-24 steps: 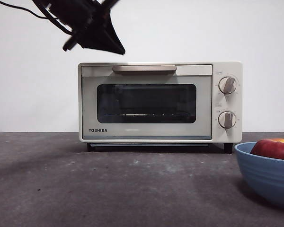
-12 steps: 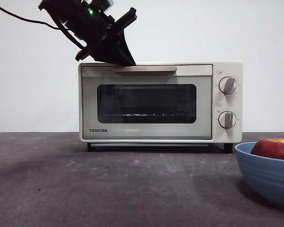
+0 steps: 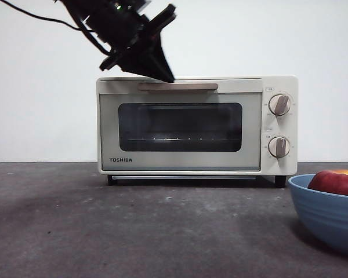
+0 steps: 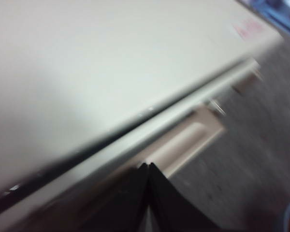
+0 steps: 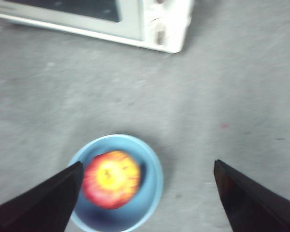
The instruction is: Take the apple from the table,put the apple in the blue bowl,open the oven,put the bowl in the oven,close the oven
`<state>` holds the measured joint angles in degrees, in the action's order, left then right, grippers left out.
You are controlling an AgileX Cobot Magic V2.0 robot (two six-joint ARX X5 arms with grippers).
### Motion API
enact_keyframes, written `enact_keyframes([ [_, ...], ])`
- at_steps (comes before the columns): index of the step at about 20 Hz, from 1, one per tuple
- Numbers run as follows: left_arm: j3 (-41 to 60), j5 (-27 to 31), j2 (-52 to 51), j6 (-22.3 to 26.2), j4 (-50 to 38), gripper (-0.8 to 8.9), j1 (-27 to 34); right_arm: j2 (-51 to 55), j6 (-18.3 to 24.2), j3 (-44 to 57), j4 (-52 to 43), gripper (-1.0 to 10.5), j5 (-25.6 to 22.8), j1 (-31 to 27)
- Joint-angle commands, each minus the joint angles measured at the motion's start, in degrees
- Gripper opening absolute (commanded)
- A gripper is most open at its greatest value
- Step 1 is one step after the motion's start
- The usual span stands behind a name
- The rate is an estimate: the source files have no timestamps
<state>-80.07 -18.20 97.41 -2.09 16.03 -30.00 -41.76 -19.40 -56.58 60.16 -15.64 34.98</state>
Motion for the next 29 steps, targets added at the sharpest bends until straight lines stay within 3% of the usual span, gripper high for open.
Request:
enact_keyframes([
  [1,1.0,0.6,3.0,2.1,7.1,0.07,-2.4,-0.4,1.5,-0.3,1.1,4.3,-1.4,-0.5],
  [8,1.0,0.6,3.0,2.0,15.5,0.07,-5.2,0.4,2.4,-0.3,6.8,4.3,-2.0,-3.8],
  [14,1.0,0.2,1.2,1.5,21.2,0.07,-7.2,0.3,2.4,1.9,7.6,4.2,2.8,-6.1],
  [20,1.0,-1.6,-7.5,2.8,23.4,0.07,-7.3,-1.8,3.4,8.7,1.5,4.2,13.4,-11.3],
  [23,1.0,-1.6,-13.4,4.2,25.2,0.07,-6.1,-5.2,6.5,9.0,-1.0,3.9,15.6,-16.0],
  [27,1.2,-1.6,-19.8,5.9,28.7,0.07,-3.0,-11.6,11.6,9.0,-3.5,3.9,24.6,-24.4],
  [29,2.0,-1.6,-22.1,6.6,30.2,0.07,-1.0,-15.3,12.2,9.0,-6.4,3.8,28.8,-27.8],
])
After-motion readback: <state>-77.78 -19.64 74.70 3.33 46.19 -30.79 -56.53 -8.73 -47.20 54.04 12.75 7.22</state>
